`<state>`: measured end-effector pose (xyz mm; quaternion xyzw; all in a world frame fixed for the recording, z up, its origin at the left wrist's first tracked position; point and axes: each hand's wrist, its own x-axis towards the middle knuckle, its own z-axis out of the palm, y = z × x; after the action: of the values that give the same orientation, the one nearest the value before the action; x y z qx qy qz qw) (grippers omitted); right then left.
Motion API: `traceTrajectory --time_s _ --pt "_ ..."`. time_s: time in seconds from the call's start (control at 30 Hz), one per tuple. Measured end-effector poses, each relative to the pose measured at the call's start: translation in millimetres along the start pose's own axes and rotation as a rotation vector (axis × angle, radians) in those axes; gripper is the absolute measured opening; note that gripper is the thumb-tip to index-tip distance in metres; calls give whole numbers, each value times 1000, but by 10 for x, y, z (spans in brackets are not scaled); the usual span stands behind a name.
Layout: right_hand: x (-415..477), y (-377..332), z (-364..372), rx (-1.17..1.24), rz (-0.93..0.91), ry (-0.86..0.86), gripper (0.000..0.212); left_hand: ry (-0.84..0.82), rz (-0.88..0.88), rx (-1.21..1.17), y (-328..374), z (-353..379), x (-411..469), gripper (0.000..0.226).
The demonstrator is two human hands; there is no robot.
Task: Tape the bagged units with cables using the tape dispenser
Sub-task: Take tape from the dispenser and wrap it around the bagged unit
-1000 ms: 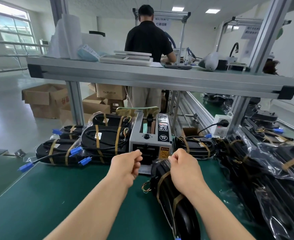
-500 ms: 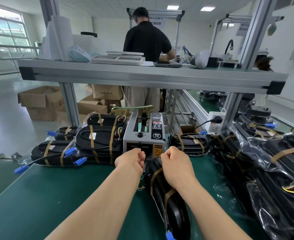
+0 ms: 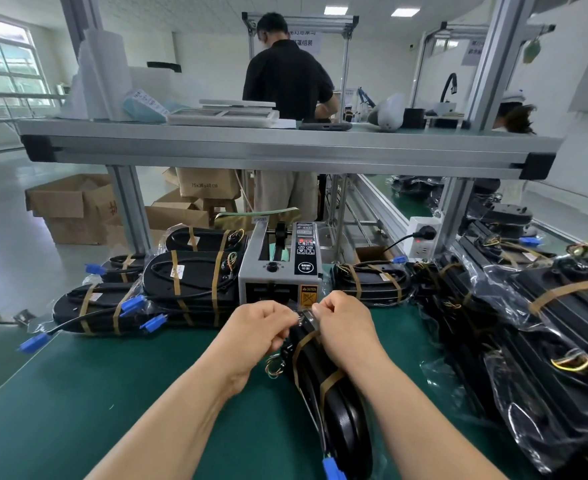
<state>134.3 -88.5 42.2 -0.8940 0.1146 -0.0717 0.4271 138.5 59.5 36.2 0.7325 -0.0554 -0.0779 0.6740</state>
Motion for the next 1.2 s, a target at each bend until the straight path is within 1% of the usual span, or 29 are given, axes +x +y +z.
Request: traceTrajectory --time_s 0.1,0.3,0.43,0.63,0.77,0.87,1.03,1.2 --pt "-14 -18 1 -1 -4 -7 20 18 17 88 17 35 10 18" --pt "-40 -58 35 11 3 -18 21 17 21 89 34 61 66 18" --pt "-53 -80 46 -16 -5 -16 24 21 -22 24 21 32 62 25" --pt "-82 -88 39 -55 -37 -1 26 40 -50 -52 -45 8 63 12" --pt "-80 -75 28 -55 -43 -1 26 34 -51 -54 -81 9 62 17" --pt "-80 -69 33 -45 -38 -1 26 41 -34 -18 -82 17 68 20" --pt "-77 -68 33 -49 -37 1 24 54 11 26 -96 32 89 18" --pt "-68 -64 32 -64 -43 4 25 105 61 82 -102 77 101 18"
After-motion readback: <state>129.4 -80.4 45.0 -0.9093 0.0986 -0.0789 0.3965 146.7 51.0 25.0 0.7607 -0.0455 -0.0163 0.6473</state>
